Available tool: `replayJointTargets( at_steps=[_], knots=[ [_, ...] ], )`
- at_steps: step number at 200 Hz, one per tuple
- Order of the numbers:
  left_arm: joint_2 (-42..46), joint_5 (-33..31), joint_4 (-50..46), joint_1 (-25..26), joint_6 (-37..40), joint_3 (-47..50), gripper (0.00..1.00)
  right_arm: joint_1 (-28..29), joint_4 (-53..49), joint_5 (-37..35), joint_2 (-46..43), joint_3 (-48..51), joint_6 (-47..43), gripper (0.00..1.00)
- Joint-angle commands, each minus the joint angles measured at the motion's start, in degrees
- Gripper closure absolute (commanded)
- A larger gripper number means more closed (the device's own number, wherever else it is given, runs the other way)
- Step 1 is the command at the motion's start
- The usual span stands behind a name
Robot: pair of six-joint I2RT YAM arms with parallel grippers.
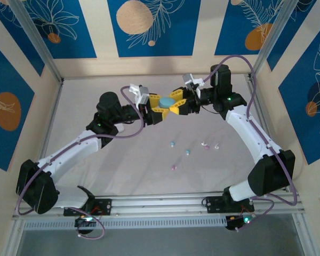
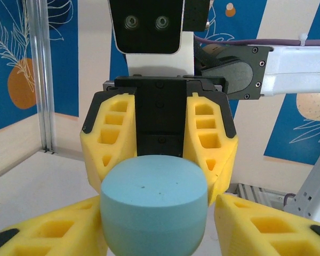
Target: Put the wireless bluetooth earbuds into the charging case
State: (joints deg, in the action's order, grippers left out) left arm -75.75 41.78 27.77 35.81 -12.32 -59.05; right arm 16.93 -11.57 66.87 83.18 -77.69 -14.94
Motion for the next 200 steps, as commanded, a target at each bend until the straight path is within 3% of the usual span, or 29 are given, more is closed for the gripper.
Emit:
replayJointTargets(
  at_steps=[1, 96, 173, 200],
  knots=[
    [-0.29, 2.4, -0.55, 0.72, 1.18, -2.02, 0.47, 0.03, 0.02, 0.12, 0.43, -1.8, 0.59, 0.66],
    [-0.46, 2.03, 1.28, 0.75, -0.51, -2.34, 0.58, 0.41, -0.98, -0.85, 0.28, -1.02, -0.88, 0.66],
    [-1.25, 2.12, 5.27, 0.79, -3.61, -2.08, 0.55, 0.48, -5.13, -1.3, 0.56, -1.88, -4.66, 0.66],
    [-1.77, 2.34, 5.41, 0.76, -4.03, -2.34, 0.58, 0.48, -5.26, -1.25, 0.51, -1.95, -4.96, 0.66]
  ],
)
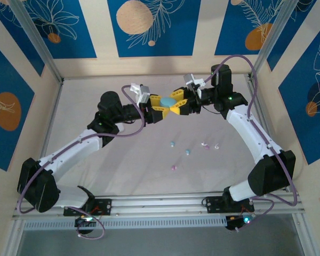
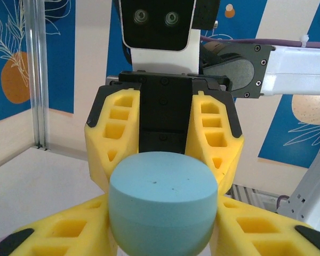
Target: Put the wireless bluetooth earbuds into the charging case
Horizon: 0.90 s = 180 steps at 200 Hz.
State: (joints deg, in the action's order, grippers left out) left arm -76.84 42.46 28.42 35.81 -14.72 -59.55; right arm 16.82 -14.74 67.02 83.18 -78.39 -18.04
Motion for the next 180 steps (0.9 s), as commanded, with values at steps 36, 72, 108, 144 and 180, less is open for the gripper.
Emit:
replayJointTargets(
  at_steps=[36, 72, 108, 144, 180],
  knots=[
    [-0.93, 2.24, 3.59, 0.77, -1.27, -2.04, 0.64, 0.62, -2.66, -1.47, 0.48, -1.51, -2.26, 0.66],
    [-0.38, 2.24, 1.41, 0.84, 1.48, -1.73, 0.71, 0.13, -2.84, -1.71, 0.6, -2.36, 0.46, 0.57],
    [0.8, 2.24, 1.17, 0.84, 4.99, -0.26, 0.74, -1.04, -2.98, -4.39, 0.92, -3.65, 8.33, 0.48],
    [0.87, 3.6, 2.2, 0.92, 6.65, 0.28, 0.75, -2.73, -3.22, -6.38, 2.31, -5.84, 16.05, 0.42],
    [0.83, 2.87, 3.66, 1.16, 6.38, 0.87, 0.75, -2.68, -6.7, -7.83, 3.96, -9.22, 18.7, 0.39]
  ],
)
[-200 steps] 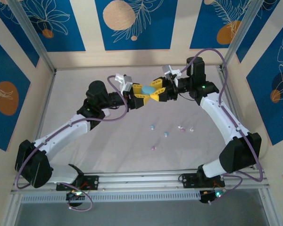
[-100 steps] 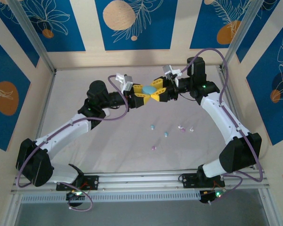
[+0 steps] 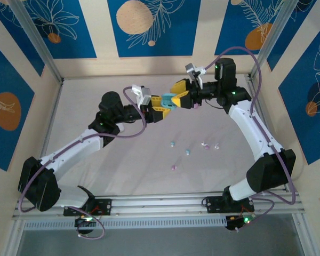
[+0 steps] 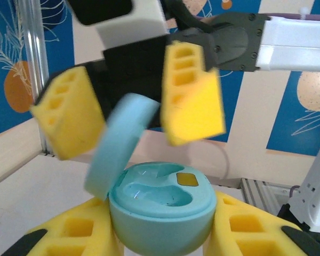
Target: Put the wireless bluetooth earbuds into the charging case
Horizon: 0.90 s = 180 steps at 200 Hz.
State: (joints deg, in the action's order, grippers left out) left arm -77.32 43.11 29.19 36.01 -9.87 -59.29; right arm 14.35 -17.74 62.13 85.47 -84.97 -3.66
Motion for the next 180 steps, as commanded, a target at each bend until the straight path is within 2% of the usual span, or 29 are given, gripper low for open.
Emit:
replayJointTargets(
  at_steps=[1, 18, 52, 79, 94, 112, 118, 122, 124, 131, 140, 156, 172, 180],
  knots=[
    [1.3, 2.18, 2.98, 0.98, 1.52, 0.64, 0.75, -0.2, -3.75, -3.04, 1.69, -2.74, 4.39, 0.39],
    [1.43, 1.65, 3.82, 0.95, 1.19, 1.22, 0.75, -0.21, -4.53, -4.99, 2.02, -3.92, 6.21, 0.39],
    [1.33, -1.99, 6.42, 1.0, -0.35, 3.21, 0.75, -0.22, -4.7, -4.25, 1.13, -5.46, 9.53, 0.34],
    [1.49, -6.97, 10.65, 1.08, -1.05, 6.37, 0.75, -0.61, -4.48, -4.32, -1.13, -6.81, 14.07, 0.22],
    [1.88, -8.95, 12.14, 1.03, -0.91, 7.66, 0.75, -1.26, -3.83, -9.36, -3.46, -6.16, 17.35, 0.19],
    [2.5, -10.52, 12.77, 1.06, -0.54, 8.76, 0.75, -3.18, -3.53, -19.52, -6.3, -4.04, 23.13, 0.15],
    [2.74, -10.89, 12.98, 1.0, -0.48, 9.11, 0.75, -4.25, -3.65, -22.41, -7.19, -3.07, 25.36, 0.11],
    [2.98, -11.18, 13.08, 0.99, -0.41, 9.38, 0.75, -5.08, -4.12, -24.81, -7.76, -2.37, 27.16, 0.02],
    [3.01, -11.24, 13.15, 1.01, -0.37, 9.5, 0.75, -5.4, -4.54, -26.28, -7.99, -1.97, 28.06, 0.0],
    [3.46, -11.89, 13.34, 1.02, -0.3, 9.99, 0.75, -6.61, -5.19, -30.76, -8.98, -0.11, 31.17, 0.01],
    [4.07, -12.81, 13.5, 1.02, -0.31, 10.6, 0.74, -8.94, -5.15, -32.25, -9.64, 2.73, 32.92, 0.01],
    [5.43, -14.14, 13.61, 1.01, -0.27, 11.83, 0.74, -13.82, -5.84, -28.43, -9.09, 7.17, 36.29, 0.01],
    [7.0, -15.02, 13.27, 1.04, -0.39, 12.82, 0.74, -15.99, -10.5, -27.61, -7.69, 10.03, 37.88, 0.0],
    [7.71, -15.31, 12.93, 1.0, -0.4, 13.21, 0.75, -15.95, -13.45, -29.24, -7.26, 11.32, 37.51, 0.07]
  ],
)
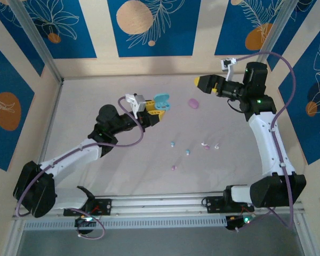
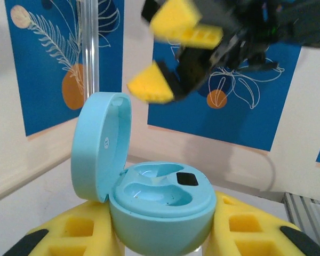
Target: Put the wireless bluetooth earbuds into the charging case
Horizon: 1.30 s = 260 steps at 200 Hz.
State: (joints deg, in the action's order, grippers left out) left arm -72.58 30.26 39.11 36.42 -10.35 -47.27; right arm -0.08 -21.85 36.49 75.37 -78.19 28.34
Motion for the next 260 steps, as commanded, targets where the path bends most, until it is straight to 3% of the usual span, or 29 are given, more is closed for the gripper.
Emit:
replayJointTargets(
  at_steps=[1, 57, 77, 132, 260],
  knots=[
    [3.01, -2.52, 2.91, 0.58, 0.07, 1.25, 0.75, -1.47, -9.7, -3.96, 2.89, 4.72, 5.46, 0.08],
    [5.6, -3.52, 1.84, 0.58, 0.03, 2.55, 0.75, 7.88, -21.3, -19.74, 6.8, 14.08, -2.68, 0.41],
    [5.78, -3.37, 1.77, 0.58, -0.02, 2.35, 0.75, 11.22, -22.31, -20.96, 10.08, 16.6, -3.2, 0.53],
    [5.79, -3.15, 1.26, 0.62, -0.27, 2.35, 0.75, 15.86, -19.75, -24.86, 15.67, 21.91, -2.15, 0.56],
    [4.04, -2.6, 1.14, 0.58, -0.73, 1.23, 0.75, 16.71, -17.11, -23.22, 23.36, 23.09, -4.67, 0.56]
  ],
)
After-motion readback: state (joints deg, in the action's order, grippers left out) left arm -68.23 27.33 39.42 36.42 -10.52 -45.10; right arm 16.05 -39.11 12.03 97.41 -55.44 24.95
